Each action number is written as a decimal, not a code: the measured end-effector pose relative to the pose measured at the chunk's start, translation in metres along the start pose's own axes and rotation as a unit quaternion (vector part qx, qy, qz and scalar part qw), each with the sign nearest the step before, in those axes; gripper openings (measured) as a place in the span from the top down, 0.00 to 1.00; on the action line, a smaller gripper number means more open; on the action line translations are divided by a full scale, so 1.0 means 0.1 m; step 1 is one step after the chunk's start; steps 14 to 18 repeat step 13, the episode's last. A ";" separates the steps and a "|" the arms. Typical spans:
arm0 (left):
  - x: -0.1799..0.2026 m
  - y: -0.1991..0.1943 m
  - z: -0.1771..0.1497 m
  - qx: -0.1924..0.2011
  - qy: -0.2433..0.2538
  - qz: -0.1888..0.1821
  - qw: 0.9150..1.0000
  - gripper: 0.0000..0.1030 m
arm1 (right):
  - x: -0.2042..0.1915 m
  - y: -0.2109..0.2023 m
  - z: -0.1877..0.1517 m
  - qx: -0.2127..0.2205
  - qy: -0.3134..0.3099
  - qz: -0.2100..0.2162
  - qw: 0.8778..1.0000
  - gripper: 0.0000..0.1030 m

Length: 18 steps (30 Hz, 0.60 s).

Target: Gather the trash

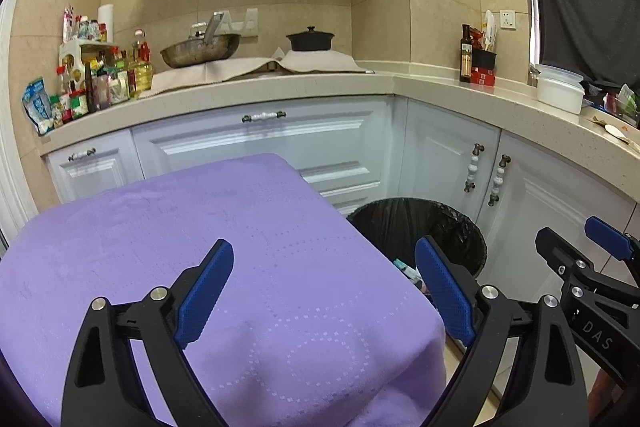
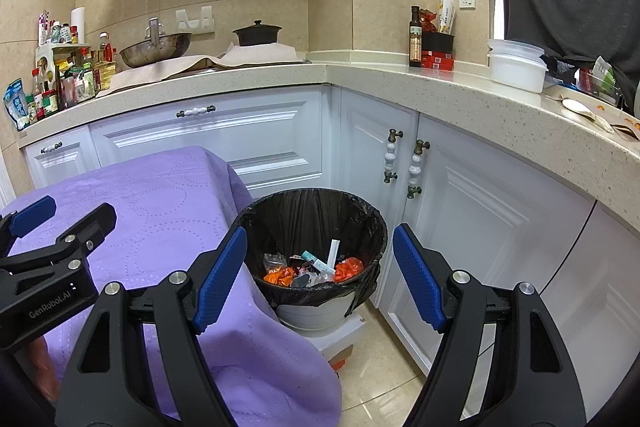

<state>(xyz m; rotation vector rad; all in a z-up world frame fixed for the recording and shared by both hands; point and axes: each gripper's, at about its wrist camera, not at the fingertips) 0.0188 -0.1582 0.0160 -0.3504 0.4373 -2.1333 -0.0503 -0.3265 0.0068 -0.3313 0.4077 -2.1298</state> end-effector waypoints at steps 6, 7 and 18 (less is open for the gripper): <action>-0.04 -0.02 0.00 0.002 0.005 0.014 1.000 0.13 | -0.01 -0.02 -0.01 0.003 -0.001 0.004 1.000 0.28; -0.06 -0.02 0.01 0.002 0.005 0.019 1.000 0.13 | -0.02 -0.02 -0.01 0.002 -0.002 0.006 1.000 0.26; -0.43 -0.06 0.00 -0.016 -0.008 0.051 0.999 0.13 | -0.26 -0.03 0.04 0.004 -0.018 0.034 0.999 0.21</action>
Point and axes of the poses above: each gripper's, at about its wrist camera, not at the fingertips, and y roughly the way its jaws point, x to its right, z to its top, and after that the axes turned 14 degrees about -z, right-handed
